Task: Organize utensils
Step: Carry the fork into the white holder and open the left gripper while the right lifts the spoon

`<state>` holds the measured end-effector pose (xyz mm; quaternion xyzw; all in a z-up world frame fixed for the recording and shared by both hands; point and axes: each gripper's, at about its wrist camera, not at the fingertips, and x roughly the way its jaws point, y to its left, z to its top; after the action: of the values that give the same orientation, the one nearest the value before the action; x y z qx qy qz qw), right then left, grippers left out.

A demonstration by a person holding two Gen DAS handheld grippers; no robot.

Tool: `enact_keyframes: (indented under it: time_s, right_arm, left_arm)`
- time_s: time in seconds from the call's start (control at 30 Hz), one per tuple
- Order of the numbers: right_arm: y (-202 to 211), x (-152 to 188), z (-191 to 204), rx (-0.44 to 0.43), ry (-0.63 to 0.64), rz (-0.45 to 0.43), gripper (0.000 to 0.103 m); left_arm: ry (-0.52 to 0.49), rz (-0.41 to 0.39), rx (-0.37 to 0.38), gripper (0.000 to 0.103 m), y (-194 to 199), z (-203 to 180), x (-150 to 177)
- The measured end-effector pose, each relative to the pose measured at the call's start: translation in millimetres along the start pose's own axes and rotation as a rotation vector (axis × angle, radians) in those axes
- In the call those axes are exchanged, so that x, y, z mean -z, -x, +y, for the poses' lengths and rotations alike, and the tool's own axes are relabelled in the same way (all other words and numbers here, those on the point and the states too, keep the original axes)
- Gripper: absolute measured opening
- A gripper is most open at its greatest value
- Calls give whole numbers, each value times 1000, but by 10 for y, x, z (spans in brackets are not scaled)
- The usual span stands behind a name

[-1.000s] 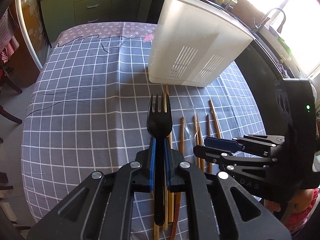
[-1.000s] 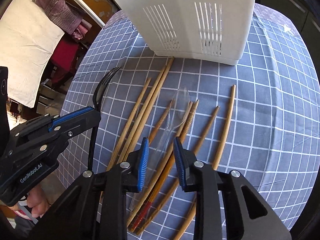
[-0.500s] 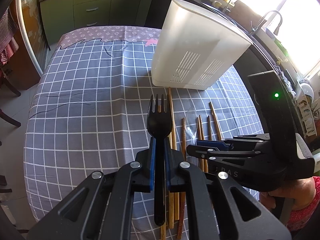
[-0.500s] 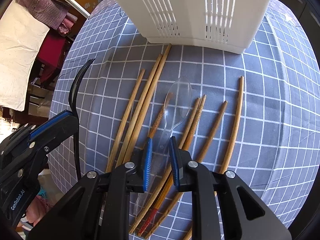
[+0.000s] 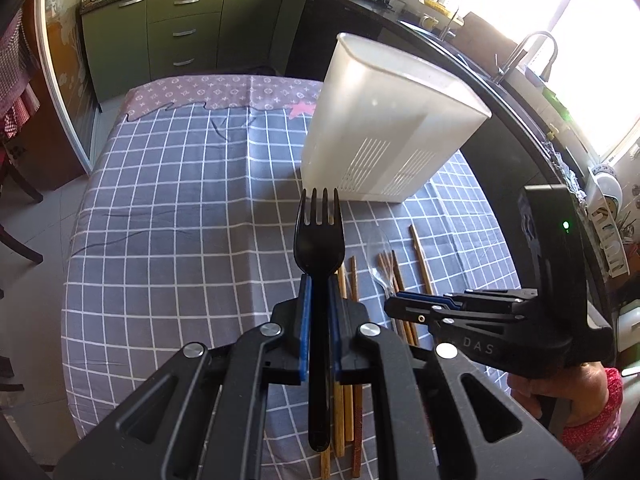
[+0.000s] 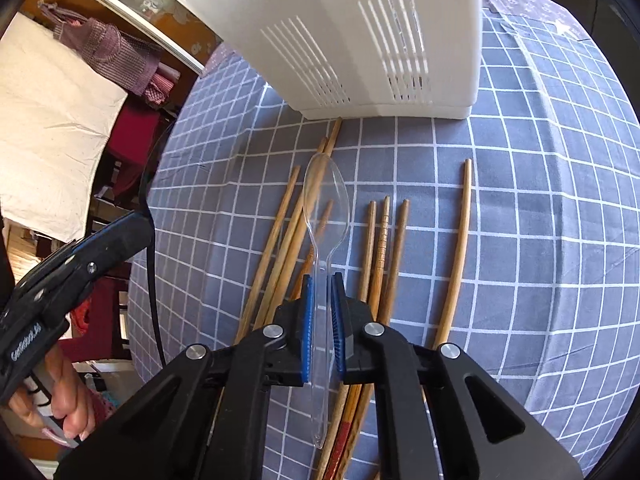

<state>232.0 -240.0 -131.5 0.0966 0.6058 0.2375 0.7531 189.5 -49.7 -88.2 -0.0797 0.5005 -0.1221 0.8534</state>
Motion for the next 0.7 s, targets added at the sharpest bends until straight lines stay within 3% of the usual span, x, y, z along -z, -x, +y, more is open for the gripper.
enact_keyframes:
  time_s: [0.23,0.4,0.6,0.7]
  right_arm:
    - [618,179,-81,-177,5,-163,9]
    - [877,215,-226,-234,-3,-226,10]
    - [1077,328,-332,-266,-4,-256,10]
    - [1131,373,-369,-275,4,-280,10]
  left_arm:
    - [-30,-150,43,8,432,-192,-473]
    - [-52,-339,76,8,671,-399,-925]
    - [-62,-540,46,8,599,-612,-1389]
    - [-70,-597,14,8,444,-652,-1539]
